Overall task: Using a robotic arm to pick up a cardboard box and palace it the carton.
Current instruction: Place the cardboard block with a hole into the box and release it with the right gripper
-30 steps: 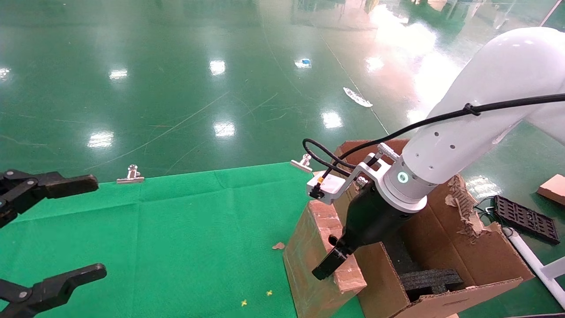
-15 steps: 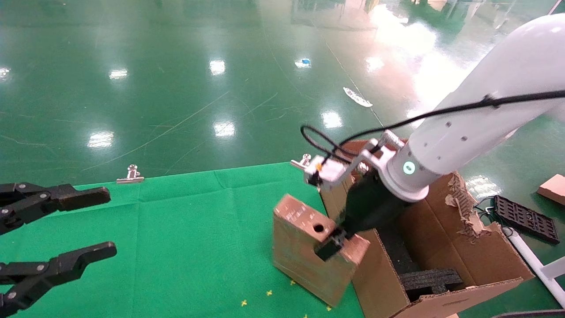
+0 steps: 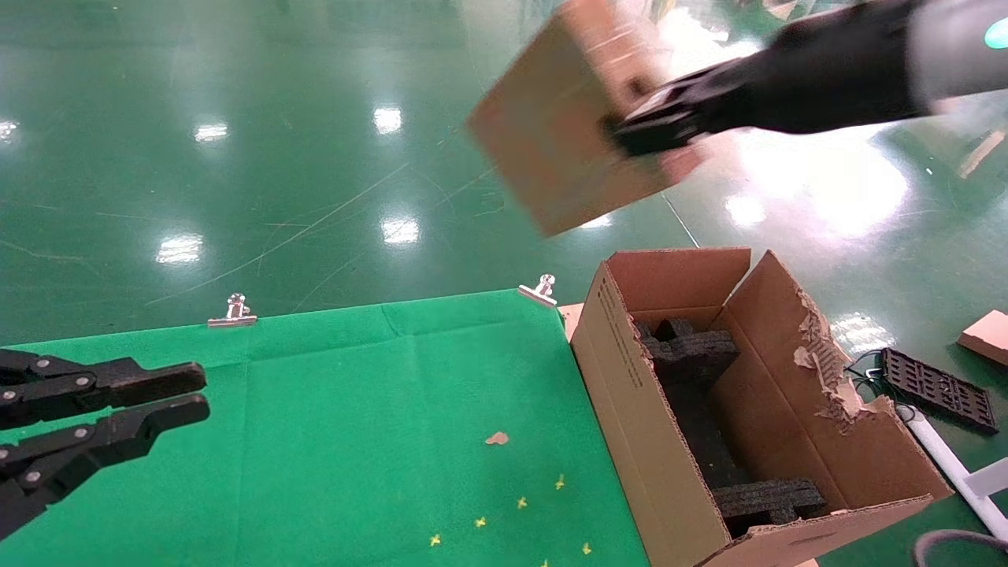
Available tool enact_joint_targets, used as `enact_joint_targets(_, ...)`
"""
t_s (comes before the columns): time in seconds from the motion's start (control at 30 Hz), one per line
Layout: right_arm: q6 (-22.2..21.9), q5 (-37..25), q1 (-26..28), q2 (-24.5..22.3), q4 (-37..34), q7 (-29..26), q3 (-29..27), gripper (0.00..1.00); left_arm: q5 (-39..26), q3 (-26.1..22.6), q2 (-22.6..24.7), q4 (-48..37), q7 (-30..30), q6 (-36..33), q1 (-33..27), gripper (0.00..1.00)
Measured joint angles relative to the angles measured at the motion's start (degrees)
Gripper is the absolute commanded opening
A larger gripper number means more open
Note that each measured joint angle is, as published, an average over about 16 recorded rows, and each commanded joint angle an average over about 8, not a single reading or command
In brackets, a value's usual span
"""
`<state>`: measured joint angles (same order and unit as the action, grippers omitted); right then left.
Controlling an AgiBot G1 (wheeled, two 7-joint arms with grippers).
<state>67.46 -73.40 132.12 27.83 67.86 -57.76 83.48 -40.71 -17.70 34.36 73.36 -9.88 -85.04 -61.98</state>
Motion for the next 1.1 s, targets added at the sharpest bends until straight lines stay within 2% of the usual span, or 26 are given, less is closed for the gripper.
enact_joint_targets(0.13, 1.4, -2.8, 2.6, -3.2, -3.2, 1.4, -0.5, 0.0, 0.0, 0.0, 0.0, 0.0, 0.0, 0.0, 0.0, 0.01)
enact_joint_targets(0.17, 1.9, -3.6, 3.1, -3.9, -4.0, 1.5, -0.4, 0.0, 0.0, 0.0, 0.0, 0.0, 0.0, 0.0, 0.0, 0.06)
enact_joint_targets(0.4, 6.7, -8.9, 4.6, -7.5, -9.0, -0.4, 1.4, 0.0, 0.0, 0.0, 0.0, 0.0, 0.0, 0.0, 0.0, 0.93)
enact_joint_targets(0.43, 7.2, -9.5, 4.4, -7.9, -9.7, -0.9, 1.8, 0.0, 0.0, 0.0, 0.0, 0.0, 0.0, 0.0, 0.0, 1.0)
enact_joint_targets(0.73, 9.8, -11.4, 0.1, -8.9, -15.8, -5.1, 5.3, 0.0, 0.0, -0.1, 0.0, 0.0, 0.0, 0.0, 0.0, 1.0)
enact_joint_targets(1.1, 9.3, -11.7, -6.5, -5.8, -23.5, -7.3, 8.7, 0.0, 0.1, -0.1, 0.0, 0.0, 0.0, 0.0, 0.0, 1.0)
